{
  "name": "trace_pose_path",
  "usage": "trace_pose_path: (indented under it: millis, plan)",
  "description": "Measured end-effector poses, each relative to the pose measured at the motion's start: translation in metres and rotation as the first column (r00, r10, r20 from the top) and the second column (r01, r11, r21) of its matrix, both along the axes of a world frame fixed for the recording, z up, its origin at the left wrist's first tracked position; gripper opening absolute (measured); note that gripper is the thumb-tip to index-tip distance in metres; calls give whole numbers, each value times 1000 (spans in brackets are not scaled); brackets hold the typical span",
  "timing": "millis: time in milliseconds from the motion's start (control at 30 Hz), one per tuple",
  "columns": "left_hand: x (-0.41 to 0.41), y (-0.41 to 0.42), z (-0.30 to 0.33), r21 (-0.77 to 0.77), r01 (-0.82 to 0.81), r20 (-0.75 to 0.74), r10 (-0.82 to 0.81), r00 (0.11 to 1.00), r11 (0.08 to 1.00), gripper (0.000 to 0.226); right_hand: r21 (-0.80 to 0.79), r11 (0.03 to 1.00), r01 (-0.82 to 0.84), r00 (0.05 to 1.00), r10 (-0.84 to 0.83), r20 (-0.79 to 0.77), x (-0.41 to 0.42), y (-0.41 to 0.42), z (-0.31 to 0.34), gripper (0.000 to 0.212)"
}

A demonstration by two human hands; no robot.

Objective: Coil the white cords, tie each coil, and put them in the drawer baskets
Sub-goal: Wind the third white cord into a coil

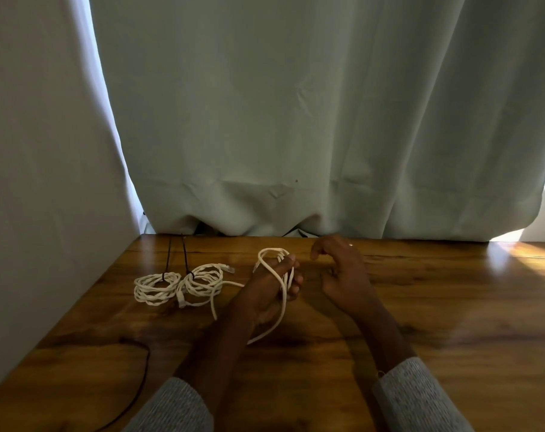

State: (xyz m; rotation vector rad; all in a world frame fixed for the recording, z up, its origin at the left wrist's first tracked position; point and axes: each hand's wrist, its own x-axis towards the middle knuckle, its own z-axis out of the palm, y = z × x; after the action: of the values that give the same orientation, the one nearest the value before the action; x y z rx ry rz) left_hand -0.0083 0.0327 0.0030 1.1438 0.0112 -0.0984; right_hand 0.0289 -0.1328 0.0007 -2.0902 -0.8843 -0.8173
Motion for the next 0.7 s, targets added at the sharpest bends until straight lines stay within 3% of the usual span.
trace_pose_path:
  millis: [67,133,233,333,400,467,633,700]
  plan:
    - [2,0,0,13,-47,20,46,999,999,19,46,982,-183,976,187,-113,-9,6,7,16]
    - [5,-1,-2,6,-91,30,91,995,996,18,41,950,-310,871,301,-388,-18,10,12,12]
    - [6,0,-3,45,-168,40,166,985,985,25,-171,906,-386,761,208,-615,-19,9,12,30]
    - [8,2,3,-5,-162,100,162,982,987,26,-269,836,-477,616,100,-781,-25,11,14,23]
    - [11,2,8,-95,-118,114,129,985,988,24,-186,822,-539,510,143,-848,-32,19,13,29]
    - [14,0,10,-146,-110,126,128,984,983,24,-101,823,-558,452,199,-870,-36,28,8,20]
    - [20,8,8,-227,-194,121,225,967,954,24,-7,873,-488,433,235,-870,-30,18,7,21]
    - [21,14,3,-119,-243,120,256,959,963,26,58,903,-426,454,268,-850,-28,7,13,24]
